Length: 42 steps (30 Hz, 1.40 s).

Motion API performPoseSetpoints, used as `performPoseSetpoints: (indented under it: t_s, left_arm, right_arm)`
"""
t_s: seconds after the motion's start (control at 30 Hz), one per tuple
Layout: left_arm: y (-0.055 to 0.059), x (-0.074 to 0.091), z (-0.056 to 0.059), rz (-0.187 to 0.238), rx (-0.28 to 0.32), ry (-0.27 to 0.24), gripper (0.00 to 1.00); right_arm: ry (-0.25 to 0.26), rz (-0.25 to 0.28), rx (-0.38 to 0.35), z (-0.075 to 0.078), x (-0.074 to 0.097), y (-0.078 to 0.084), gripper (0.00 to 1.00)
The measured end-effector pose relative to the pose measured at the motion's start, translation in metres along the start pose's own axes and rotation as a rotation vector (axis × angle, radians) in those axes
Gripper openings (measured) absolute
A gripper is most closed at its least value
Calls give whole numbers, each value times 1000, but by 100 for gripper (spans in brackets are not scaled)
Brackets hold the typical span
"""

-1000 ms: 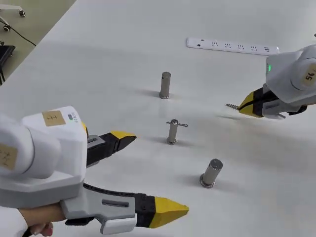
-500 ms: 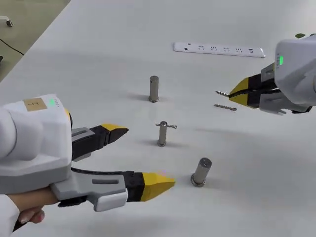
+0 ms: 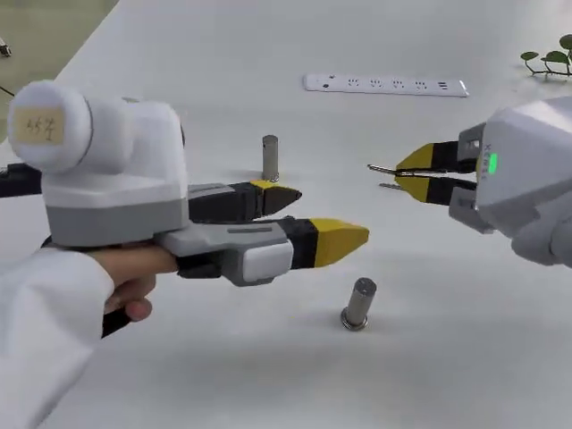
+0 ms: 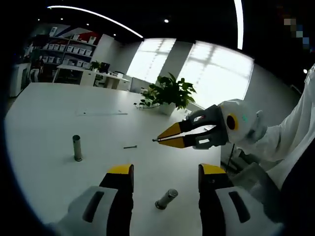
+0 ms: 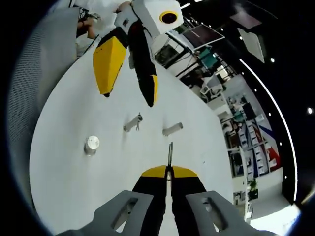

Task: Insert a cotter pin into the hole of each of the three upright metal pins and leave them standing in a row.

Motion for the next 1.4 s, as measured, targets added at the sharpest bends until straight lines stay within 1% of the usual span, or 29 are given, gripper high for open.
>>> performPoseSetpoints:
  t_s: [0.07, 0.1, 0.17, 0.23, 0.3, 0.4, 0.47, 0.5, 0.53, 0.57, 0.6, 0.8, 0.93, 1.0, 1.07, 1.23, 1.3, 1.33, 1.37, 1.4]
  left_arm:
    - [-3, -4, 0, -6, 1, 6, 45]
    - [-5, -6, 0, -7, 3, 11, 40]
    - [-8, -9, 0, -3, 9, 19, 35]
    - [-10, -12, 0, -2, 6, 19, 32]
    - [-11, -15, -1, -7, -1, 20, 28]
    - [-12, -19, 0, -11, -4, 28, 21]
    - [-11, -21, 0, -15, -10, 28, 19]
    - [-11, -22, -1, -18, -40, 22, 18]
    - [-12, -23, -2, -16, -86, 18, 15]
    - [-12, -23, -2, -20, -104, 14, 12]
    - [-12, -25, -1, -27, -92, 16, 10]
    - [-14, -30, 0, -31, -83, 27, 6]
    - [-13, -33, 0, -42, -93, 28, 4]
    - [-13, -33, 1, -44, -96, 29, 2]
    - [-13, -34, 2, -44, -97, 33, 1]
    - [-13, -35, 2, -60, -97, 38, 1]
    - [-12, -35, 2, -71, -85, 46, 0]
    - [-12, -35, 3, -66, -55, 44, 0]
    - [-13, -36, 3, -62, -49, 46, 0]
    - [-13, -36, 3, -60, -56, 49, 0]
  right_arm:
    - [10, 6, 13, 0, 2, -6, 0]
    - [12, 10, 18, 0, 3, -9, 0]
    - [18, 13, 30, -1, 5, -11, 0]
    - [19, 14, 34, -2, 5, -15, 0]
    - [20, 3, 40, -4, 5, -16, 0]
    - [22, 13, 30, -5, 6, -20, 0]
    - [26, 17, 35, -6, 8, -22, 0]
    - [26, 17, 37, -6, 8, -23, 0]
    - [27, 19, 39, -6, 8, -24, 0]
    - [28, 21, 41, -6, 9, -25, 0]
    - [28, 21, 44, -6, 9, -26, 0]
    - [31, 25, 56, -8, 11, -30, 0]
    - [37, 29, 57, -8, 12, -31, 0]
    - [37, 29, 58, -7, 13, -32, 0]
    - [41, 28, 63, -7, 14, -32, 0]
    - [40, 29, 63, -7, 15, -32, 0]
    - [42, 31, 64, -7, 15, -32, 0]
    - [42, 29, 64, -7, 15, -32, 0]
    - [45, 27, 69, -7, 16, -32, 0]
    - [44, 29, 63, -6, 16, -32, 0]
Point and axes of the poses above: the centre of the closed fingertips' face, and the gripper's own axes: x roughly backward along the fingers, z roughly to its right, y roughly out of its underside, the point moved 7 cm from there along x, roughly backward along the fingers, and after that the axes turned 15 degrees about x, right-handed, at the moved point
